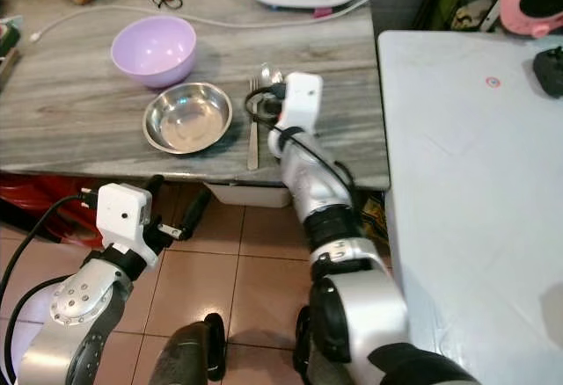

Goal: Setting the table

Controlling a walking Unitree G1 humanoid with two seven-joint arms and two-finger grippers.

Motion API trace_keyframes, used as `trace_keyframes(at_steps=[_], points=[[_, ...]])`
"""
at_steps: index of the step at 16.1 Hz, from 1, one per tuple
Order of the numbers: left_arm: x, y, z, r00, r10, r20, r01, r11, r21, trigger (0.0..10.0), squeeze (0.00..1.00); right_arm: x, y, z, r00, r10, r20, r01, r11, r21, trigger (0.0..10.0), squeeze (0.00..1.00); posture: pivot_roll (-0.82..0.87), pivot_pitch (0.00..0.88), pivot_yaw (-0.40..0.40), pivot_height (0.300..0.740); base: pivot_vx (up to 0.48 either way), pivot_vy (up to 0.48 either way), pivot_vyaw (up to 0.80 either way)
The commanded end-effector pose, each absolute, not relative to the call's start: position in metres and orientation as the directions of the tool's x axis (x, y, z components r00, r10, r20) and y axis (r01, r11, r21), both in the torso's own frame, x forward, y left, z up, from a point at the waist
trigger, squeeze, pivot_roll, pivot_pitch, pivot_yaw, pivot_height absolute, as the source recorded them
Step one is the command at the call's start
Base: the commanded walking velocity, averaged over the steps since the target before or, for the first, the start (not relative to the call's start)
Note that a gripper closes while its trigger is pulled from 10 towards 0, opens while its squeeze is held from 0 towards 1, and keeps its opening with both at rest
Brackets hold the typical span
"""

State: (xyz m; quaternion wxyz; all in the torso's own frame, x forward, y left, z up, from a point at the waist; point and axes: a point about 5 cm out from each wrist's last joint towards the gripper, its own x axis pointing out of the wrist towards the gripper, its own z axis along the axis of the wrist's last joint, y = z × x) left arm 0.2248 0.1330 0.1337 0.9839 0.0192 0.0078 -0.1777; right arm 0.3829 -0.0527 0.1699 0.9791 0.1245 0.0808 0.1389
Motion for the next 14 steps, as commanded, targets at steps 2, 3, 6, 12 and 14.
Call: trace_keyframes(at_steps=[2, 3, 6, 12, 14], points=[[0.224, 0.135, 0.131, 0.940, -0.337, -0.041, 0.339, 0.940, 0.038, 10.0, 0.00, 0.376, -0.054, 0.157, 0.944, 0.284, -0.168, -0.231, 0.933, 0.277, 0.0, 0.00, 0.10, 0.213, 0.054, 0.740, 0.000, 0.000, 0.00], [0.224, 0.135, 0.131, 0.940, -0.339, -0.041, 0.340, 0.940, 0.037, 10.0, 0.00, 0.375, -0.056, 0.155, 0.946, 0.272, -0.174, -0.220, 0.937, 0.270, 0.0, 0.00, 0.10, 0.214, 0.055, 0.740, 0.000, 0.000, 0.00], [0.224, 0.135, 0.131, 0.940, -0.339, -0.040, 0.341, 0.940, 0.035, 10.0, 0.00, 0.376, -0.065, 0.149, 0.956, 0.212, -0.203, -0.160, 0.956, 0.246, 0.0, 0.00, 0.10, 0.214, 0.053, 0.740, 0.000, 0.000, 0.00], [0.224, 0.134, 0.131, 0.939, -0.341, -0.039, 0.342, 0.939, 0.033, 10.0, 0.00, 0.371, -0.063, 0.143, 0.955, 0.172, -0.243, -0.110, 0.962, 0.251, 0.0, 0.00, 0.10, 0.214, 0.052, 0.740, 0.000, 0.000, 0.00], [0.224, 0.133, 0.131, 0.939, -0.342, -0.038, 0.344, 0.939, 0.032, 10.0, 0.00, 0.368, -0.055, 0.141, 0.951, 0.177, -0.253, -0.103, 0.955, 0.278, 5.1, 0.00, 0.10, 0.215, 0.052, 0.740, 0.000, 0.000, 0.00]])
